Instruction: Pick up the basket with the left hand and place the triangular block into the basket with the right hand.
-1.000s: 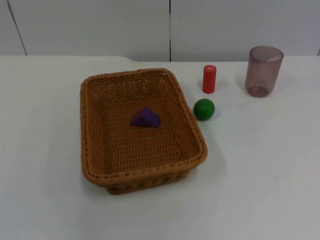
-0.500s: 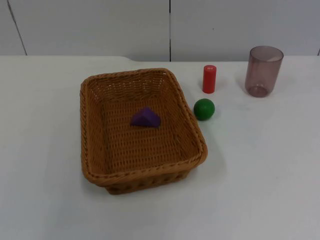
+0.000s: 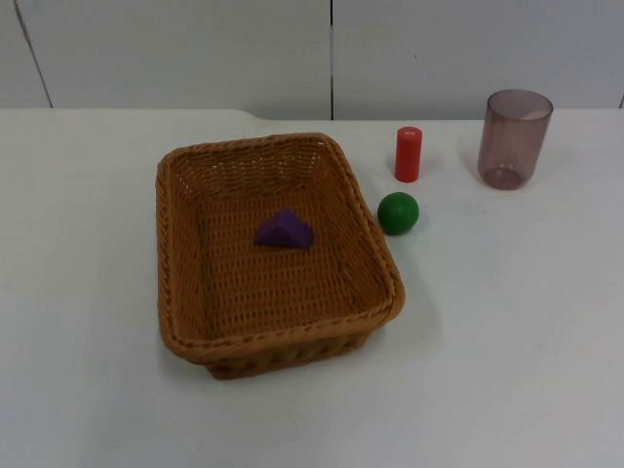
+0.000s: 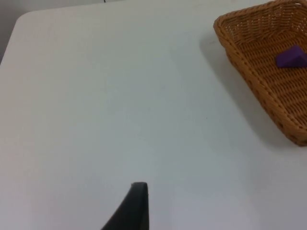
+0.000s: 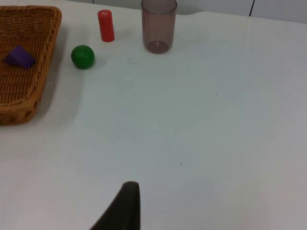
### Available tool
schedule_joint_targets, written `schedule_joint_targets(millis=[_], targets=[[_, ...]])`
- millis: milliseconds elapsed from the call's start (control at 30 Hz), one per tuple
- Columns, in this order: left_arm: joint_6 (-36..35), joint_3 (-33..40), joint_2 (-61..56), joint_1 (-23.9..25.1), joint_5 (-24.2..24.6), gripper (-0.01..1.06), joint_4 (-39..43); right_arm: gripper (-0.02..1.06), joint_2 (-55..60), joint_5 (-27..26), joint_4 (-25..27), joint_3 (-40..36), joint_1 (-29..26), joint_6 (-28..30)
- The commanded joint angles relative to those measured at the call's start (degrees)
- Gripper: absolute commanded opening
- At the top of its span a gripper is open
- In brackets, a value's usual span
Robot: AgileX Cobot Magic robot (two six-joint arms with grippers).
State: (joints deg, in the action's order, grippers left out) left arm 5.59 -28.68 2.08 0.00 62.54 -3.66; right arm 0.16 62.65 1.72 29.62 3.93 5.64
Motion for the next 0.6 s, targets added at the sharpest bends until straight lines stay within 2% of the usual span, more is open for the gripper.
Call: schedule_joint_targets(millis=[0,567], targets=[[-0.35,0.26,-0.35,-0.14,-0.84,1.02,0.39,1.05,-0.16,-0.72,-0.14,-0.05,0.12,-0.05],[-0.34,0.26,-2.08,-0.14,-0.57,1.02,0.53,1.05,-0.16,-0.83,-0.14,-0.05,0.12,-0.04]])
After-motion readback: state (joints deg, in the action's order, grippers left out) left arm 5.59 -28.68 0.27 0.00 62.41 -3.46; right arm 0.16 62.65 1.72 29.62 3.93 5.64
